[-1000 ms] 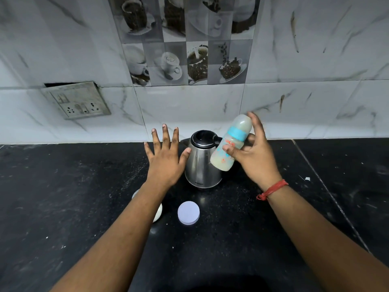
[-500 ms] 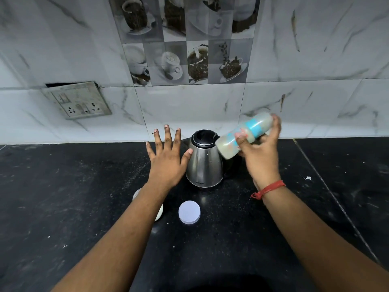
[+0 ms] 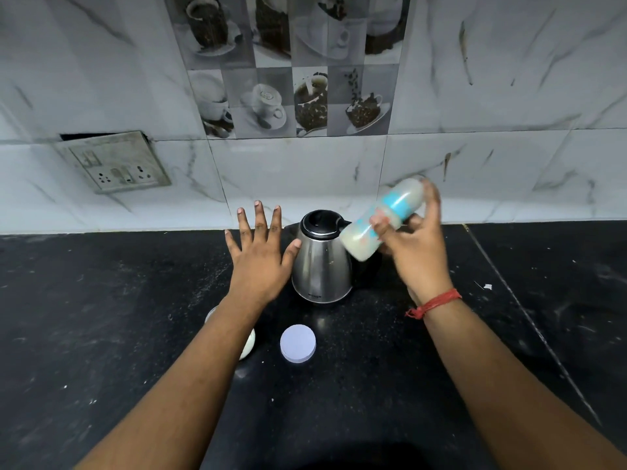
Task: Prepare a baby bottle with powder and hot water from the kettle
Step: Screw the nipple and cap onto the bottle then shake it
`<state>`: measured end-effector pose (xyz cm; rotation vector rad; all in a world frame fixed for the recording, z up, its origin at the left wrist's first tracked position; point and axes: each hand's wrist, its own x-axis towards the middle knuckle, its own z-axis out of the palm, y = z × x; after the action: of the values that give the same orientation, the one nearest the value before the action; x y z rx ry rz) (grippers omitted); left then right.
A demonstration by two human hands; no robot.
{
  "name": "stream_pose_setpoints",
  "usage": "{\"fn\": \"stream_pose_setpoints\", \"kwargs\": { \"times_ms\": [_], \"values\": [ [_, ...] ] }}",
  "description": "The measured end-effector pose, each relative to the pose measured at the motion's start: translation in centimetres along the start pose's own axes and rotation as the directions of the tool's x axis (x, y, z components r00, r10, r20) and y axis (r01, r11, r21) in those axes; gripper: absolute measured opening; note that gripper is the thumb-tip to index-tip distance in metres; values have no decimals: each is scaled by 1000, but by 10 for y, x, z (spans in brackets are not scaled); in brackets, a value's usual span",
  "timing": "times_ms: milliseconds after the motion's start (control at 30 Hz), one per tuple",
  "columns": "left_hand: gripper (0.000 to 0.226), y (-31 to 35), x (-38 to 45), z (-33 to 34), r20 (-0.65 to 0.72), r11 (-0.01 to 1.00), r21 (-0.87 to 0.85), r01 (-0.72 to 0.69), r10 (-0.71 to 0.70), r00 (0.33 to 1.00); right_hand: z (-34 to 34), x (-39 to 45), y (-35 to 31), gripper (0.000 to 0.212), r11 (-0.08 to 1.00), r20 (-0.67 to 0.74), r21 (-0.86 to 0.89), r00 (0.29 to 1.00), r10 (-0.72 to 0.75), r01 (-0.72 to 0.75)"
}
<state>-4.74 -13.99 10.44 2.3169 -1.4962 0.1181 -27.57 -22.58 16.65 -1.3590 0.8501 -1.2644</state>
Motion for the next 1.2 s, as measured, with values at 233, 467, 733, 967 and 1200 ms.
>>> {"fn": "stream_pose_setpoints", "kwargs": {
  "times_ms": [233,467,733,967,1200],
  "values": [
    [78,-1,0,3,8,1000,-2,17,-17,1000,6,-3,-2,95,995,173,-96,985,-21,38],
    [79,0,-1,3,6,1000,-9,7,-7,1000,11,-3,2,97,998,178,-66,984,2,10],
    [79,-3,-2,4,6,1000,8,11,-11,1000,5,-4,5,96,996,109,-88,994,7,3],
    [80,-4,-1,4,-3,1000,22,11,-11,1000,2,-5,8,93,1000,-66,-2,998,2,-2],
    [78,-2,-1,-3,-5,1000,17,17,-17,1000,4,-4,3,95,999,-62,54,998,8,-5]
  ]
}}
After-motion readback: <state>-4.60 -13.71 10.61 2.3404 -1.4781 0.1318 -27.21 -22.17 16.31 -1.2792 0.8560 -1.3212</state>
